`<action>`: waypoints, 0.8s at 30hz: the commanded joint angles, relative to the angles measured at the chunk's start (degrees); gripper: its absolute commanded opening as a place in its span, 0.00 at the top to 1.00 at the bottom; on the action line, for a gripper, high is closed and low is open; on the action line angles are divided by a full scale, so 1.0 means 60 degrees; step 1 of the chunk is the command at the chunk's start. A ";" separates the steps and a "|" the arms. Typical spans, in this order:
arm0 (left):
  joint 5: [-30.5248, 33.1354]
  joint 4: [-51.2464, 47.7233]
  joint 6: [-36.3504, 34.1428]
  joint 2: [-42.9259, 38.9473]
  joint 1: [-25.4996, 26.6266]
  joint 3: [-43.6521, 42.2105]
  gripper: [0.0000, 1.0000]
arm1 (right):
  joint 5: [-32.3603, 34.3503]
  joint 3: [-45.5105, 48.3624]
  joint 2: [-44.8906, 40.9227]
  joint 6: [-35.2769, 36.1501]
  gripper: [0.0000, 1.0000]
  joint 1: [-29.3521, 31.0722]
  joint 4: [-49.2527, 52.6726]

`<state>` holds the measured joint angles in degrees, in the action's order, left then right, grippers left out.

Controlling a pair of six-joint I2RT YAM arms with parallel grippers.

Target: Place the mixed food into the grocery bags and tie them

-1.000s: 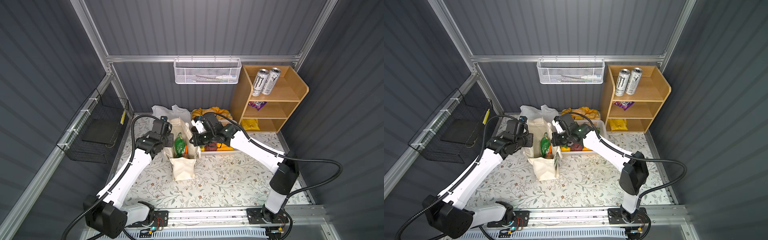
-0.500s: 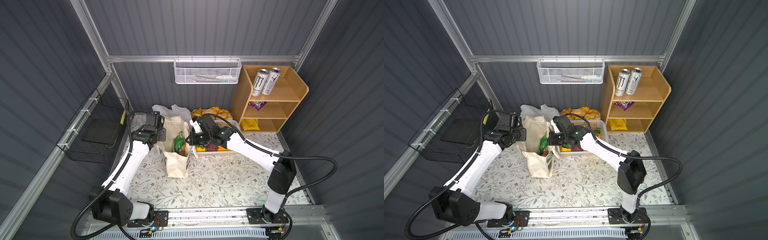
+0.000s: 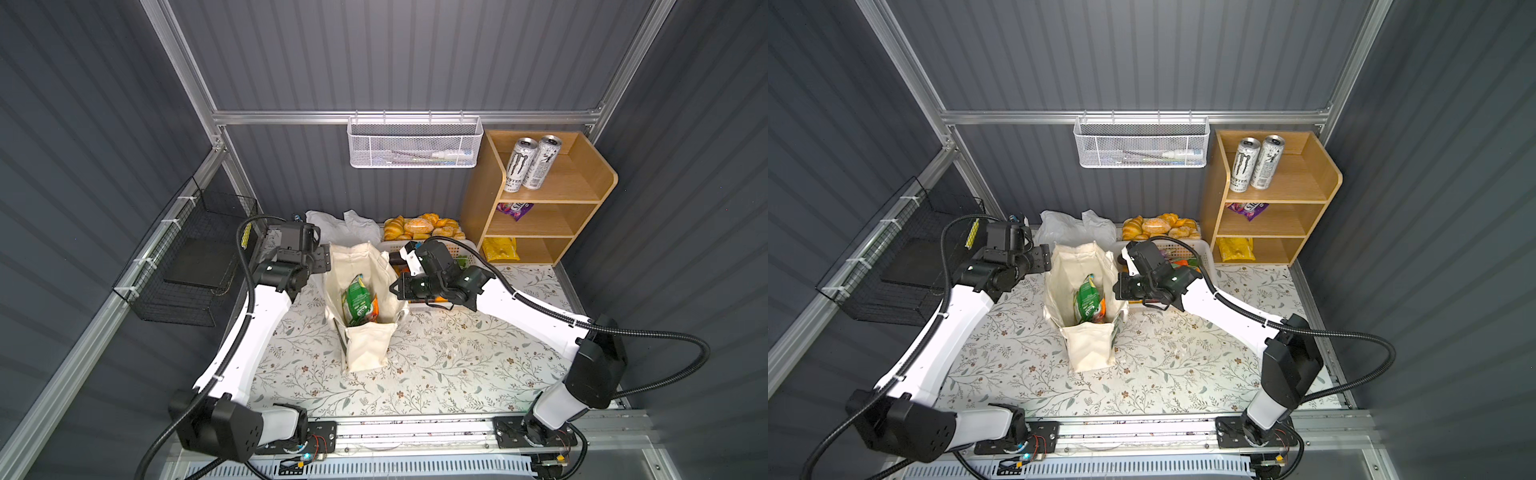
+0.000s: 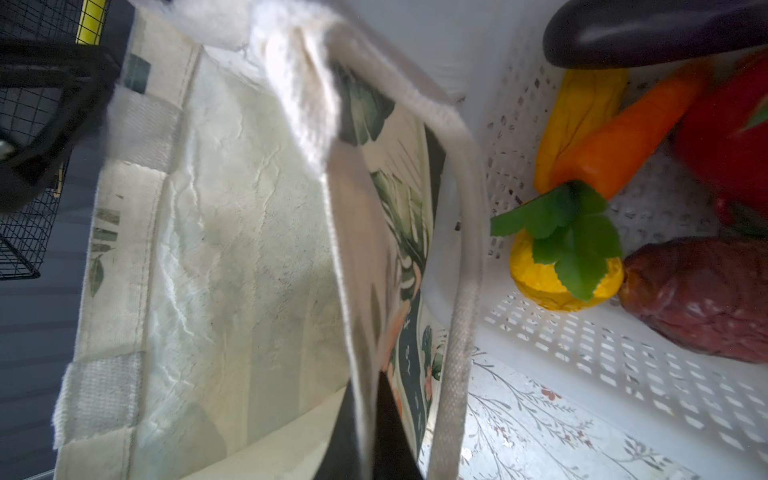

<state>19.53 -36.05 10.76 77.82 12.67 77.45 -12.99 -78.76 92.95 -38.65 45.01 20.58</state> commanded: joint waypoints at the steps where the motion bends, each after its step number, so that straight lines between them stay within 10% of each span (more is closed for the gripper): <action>1: 0.0119 0.0058 0.0495 0.0899 -0.0422 -0.0006 0.20 | 0.0372 0.0270 -0.0255 -0.0100 1.00 -0.0097 -0.0302; 24: -0.0589 0.1224 0.0993 0.5870 -0.0939 0.1649 0.22 | 0.0687 0.0891 -0.0650 -0.0429 1.00 -0.0455 -0.0533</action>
<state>17.02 -29.17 15.62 111.00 7.40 85.76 -10.50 -72.73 88.68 -40.99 43.51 18.76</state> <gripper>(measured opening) 0.786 0.052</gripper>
